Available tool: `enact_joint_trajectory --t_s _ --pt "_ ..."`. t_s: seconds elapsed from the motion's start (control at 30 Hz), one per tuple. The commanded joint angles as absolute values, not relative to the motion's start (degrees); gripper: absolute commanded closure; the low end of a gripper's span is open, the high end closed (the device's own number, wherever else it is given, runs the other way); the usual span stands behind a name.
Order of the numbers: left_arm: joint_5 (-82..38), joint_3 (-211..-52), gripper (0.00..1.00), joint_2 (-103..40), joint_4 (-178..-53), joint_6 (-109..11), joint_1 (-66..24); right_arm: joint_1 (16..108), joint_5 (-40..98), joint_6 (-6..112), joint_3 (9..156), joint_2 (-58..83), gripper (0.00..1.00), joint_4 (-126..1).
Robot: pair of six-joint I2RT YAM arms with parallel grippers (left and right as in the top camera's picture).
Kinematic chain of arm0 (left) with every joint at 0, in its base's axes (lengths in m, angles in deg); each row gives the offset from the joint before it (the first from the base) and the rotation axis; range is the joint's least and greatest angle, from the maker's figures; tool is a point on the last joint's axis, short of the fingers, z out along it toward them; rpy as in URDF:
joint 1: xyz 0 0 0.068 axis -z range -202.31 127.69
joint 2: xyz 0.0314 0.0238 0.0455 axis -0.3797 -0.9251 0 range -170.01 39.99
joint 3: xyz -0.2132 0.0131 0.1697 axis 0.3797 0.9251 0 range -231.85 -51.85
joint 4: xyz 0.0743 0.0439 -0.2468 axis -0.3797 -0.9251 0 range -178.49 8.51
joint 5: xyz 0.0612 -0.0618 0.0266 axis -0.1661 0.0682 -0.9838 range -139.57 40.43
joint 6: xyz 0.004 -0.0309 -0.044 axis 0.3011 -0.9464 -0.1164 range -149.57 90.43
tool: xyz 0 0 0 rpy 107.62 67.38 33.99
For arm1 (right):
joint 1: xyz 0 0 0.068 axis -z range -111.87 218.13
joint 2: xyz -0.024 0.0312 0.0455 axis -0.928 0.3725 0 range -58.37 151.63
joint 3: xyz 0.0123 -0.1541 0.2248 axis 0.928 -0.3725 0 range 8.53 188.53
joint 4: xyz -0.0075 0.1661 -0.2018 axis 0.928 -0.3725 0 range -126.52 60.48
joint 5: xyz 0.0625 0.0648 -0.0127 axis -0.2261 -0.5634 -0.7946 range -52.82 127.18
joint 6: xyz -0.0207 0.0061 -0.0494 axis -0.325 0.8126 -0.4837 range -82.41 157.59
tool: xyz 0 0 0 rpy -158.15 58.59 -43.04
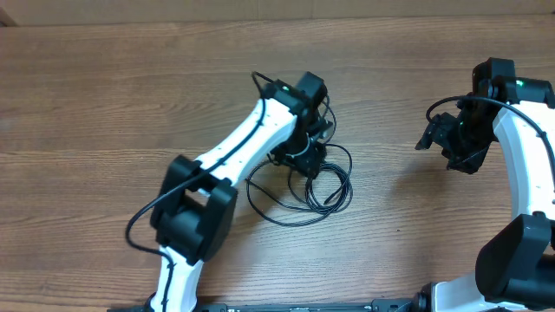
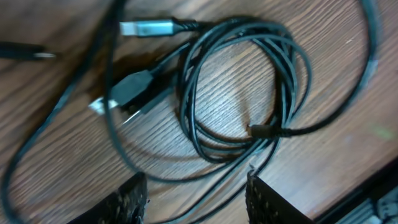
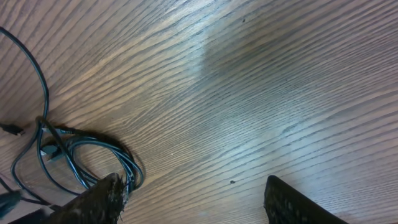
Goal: Untangle cables
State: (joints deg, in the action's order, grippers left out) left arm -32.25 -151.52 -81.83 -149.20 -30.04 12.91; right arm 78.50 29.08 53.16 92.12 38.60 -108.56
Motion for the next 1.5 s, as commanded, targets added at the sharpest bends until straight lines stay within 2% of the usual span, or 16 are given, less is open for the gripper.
enact_joint_trajectory --t_s 0.0,0.1,0.17,0.5,0.6,0.7,0.77,0.93,1.27,1.47 --pt "-35.6 -151.3 0.49 -84.8 -148.7 -28.2 14.7 78.7 29.4 52.5 93.1 37.1 0.3 -108.4" --pt "-37.7 -151.3 0.49 -86.6 -148.1 -28.3 15.9 78.7 29.4 52.5 93.1 37.1 0.3 -108.6" --pt "-39.7 -151.3 0.53 -88.1 -147.2 -28.3 16.6 78.7 29.4 52.5 93.1 37.1 0.3 -108.8" --pt "-39.6 -151.3 0.55 -91.0 -143.1 -29.8 16.8 78.7 29.4 52.5 93.1 37.1 0.3 -109.0" --pt "-39.5 -151.3 0.67 -91.0 -142.8 -30.0 16.8 78.7 29.4 52.5 93.1 37.1 0.3 -109.0" --pt "-39.4 -151.3 0.89 -91.0 -143.0 -30.0 16.8 78.7 29.4 52.5 93.1 37.1 0.3 -109.0" --pt "-38.4 -151.3 0.96 -90.9 -143.3 -30.0 16.9 78.7 29.4 52.5 93.1 37.1 0.3 -109.0" --pt "-38.0 -152.6 0.96 -89.9 -146.0 -30.0 16.5 78.6 27.6 50.7 93.1 37.1 0.27 -109.0" --pt "-36.8 -168.4 0.96 -79.6 -152.4 -30.9 11.7 75.7 5.9 34.1 93.1 37.1 0.26 -108.4" --pt "-33.0 -172.3 0.96 -72.8 -151.6 -31.6 10.2 70.4 -0.5 32.8 93.1 37.1 0.26 -105.1"
